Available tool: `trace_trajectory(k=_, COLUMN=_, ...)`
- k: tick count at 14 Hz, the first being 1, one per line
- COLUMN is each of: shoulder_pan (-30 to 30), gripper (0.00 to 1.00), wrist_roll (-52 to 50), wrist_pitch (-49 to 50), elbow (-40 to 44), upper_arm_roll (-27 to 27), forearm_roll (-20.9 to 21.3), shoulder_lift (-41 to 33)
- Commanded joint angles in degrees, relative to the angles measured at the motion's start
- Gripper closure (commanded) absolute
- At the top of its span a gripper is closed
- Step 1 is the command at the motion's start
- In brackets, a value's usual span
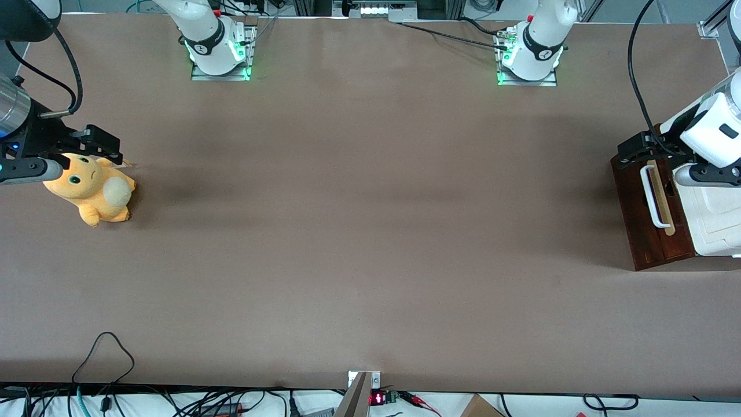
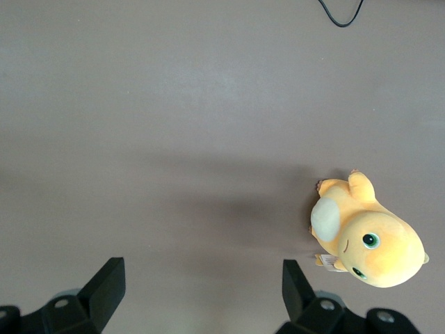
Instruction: Open lower drawer with left arm only
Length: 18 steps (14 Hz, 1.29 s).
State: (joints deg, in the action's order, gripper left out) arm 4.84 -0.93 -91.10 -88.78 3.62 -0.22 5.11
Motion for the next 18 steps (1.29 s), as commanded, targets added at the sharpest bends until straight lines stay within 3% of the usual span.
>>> trace_trajectory(k=1, shoulder_pan=0.70, gripper=0.00, wrist_roll=0.75, wrist_pitch=2.14, elbow=0.36, upper_arm_roll=0.77, forearm_roll=-1.10, shoulder_lift=-0.54)
trace_trajectory(k=18, shoulder_pan=0.26, gripper=0.00, wrist_roll=1.54, wrist_pitch=3.03, elbow=-1.74, upper_arm_roll=0.86, forearm_roll=-1.19, shoulder_lift=1.39)
